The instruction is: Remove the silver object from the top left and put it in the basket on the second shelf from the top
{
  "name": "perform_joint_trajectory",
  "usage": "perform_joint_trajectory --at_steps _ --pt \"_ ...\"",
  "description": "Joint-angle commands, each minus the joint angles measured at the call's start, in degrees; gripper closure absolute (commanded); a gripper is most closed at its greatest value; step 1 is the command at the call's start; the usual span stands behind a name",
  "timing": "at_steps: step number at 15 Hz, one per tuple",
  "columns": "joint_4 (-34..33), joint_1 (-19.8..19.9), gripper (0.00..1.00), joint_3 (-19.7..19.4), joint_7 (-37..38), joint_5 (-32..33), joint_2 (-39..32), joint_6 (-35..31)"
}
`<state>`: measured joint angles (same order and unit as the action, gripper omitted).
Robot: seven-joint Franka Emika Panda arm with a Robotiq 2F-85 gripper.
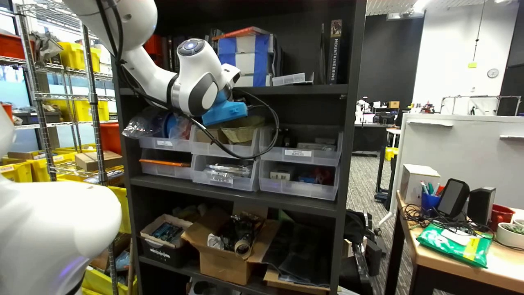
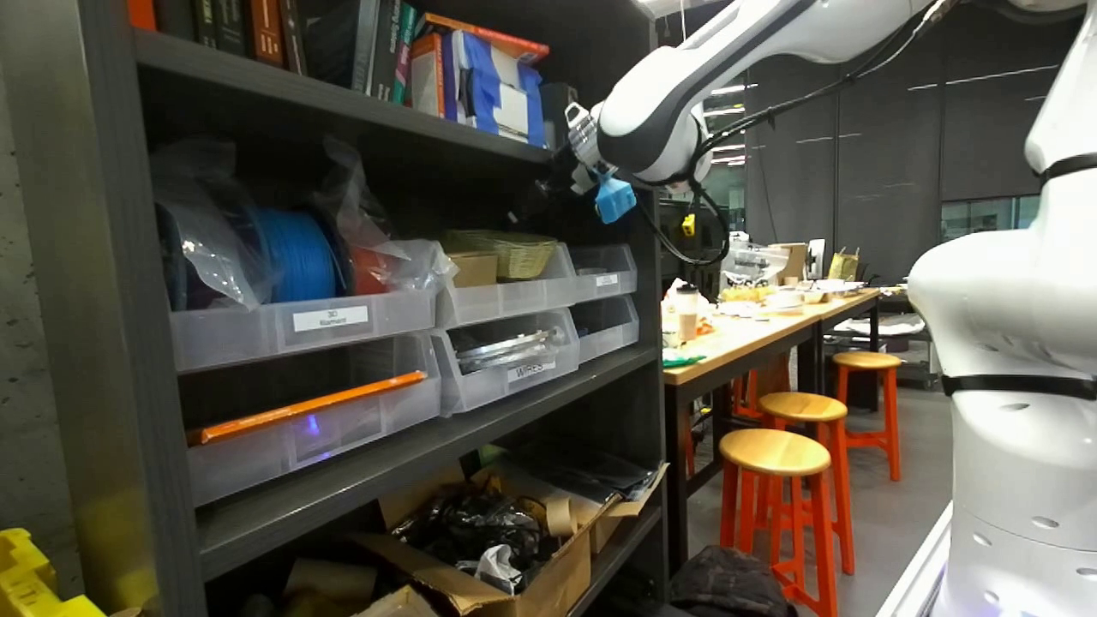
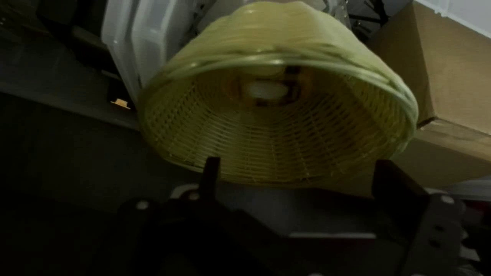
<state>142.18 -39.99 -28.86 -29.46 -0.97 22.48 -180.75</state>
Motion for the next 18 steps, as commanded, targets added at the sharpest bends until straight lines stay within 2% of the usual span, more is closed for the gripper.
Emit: perform_joint_trajectory --at_steps 1,5,8,12,18 --pt "-1.8 -1.8 0.00 -1.9 -2.0 0.3 -0.5 0.9" --pt "-1.5 -1.5 0.00 -1.4 -2.0 0.6 0.7 2.2" --pt "-0.3 -1.9 0.00 -0.4 -1.7 0.3 4.1 6.0" --pt "2.0 -0.3 0.00 4.0 -0.9 1.6 9.3 11.4" --pt "5.4 1.2 0.00 9.9 -1.4 -0.7 15.5 16.0"
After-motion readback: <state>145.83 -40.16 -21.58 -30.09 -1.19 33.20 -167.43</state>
